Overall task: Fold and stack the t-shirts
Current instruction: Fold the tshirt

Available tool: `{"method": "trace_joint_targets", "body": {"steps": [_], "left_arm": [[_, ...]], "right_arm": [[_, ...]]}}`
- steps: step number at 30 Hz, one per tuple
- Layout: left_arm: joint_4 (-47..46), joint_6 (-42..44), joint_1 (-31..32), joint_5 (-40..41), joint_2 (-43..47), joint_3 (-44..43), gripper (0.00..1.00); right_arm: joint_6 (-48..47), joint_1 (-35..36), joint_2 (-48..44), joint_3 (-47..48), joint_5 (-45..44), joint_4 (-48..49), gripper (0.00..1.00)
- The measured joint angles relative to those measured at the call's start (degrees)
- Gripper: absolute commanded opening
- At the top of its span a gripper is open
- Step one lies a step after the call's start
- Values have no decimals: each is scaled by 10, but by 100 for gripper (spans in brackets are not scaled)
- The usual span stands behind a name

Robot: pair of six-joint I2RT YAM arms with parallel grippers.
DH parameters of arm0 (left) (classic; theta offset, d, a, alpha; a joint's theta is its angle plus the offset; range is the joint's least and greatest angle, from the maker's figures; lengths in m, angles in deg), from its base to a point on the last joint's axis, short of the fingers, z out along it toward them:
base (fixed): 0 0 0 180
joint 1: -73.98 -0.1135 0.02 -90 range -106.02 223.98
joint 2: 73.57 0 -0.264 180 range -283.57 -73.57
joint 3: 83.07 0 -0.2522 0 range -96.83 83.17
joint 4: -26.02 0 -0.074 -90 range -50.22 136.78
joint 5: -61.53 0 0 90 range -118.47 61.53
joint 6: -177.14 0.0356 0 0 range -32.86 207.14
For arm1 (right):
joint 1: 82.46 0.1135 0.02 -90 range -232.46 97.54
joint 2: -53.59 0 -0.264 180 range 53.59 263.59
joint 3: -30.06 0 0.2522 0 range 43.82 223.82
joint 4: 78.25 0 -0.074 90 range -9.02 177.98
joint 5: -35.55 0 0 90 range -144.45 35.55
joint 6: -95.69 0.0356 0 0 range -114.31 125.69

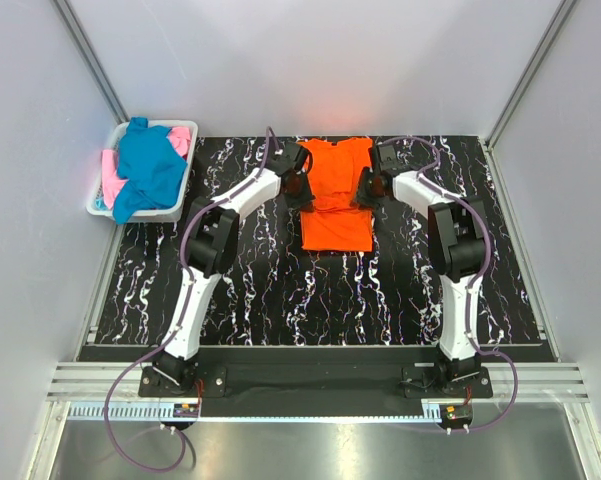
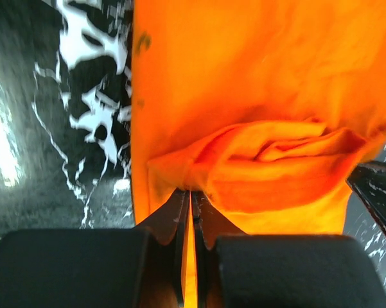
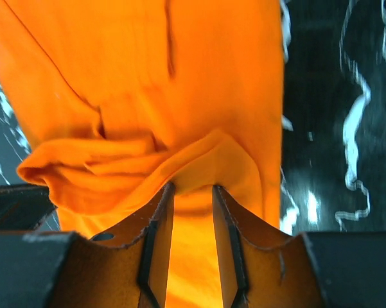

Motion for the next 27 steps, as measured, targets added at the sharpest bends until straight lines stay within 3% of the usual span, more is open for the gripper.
{"method": "trace_joint_targets", "body": {"steps": [14,20,27], "left_arm": [[-37,4,-6,96,-6,-14,8],[-81,1,-19,160,45,95,13],[-90,4,-44,136,144,195,22]], "right_arm": [[-3,-2,58,86,-47,1,36],[-3,-7,52,70,-101,3,38],[-13,-20,-19,1,-123,-5,42]]}}
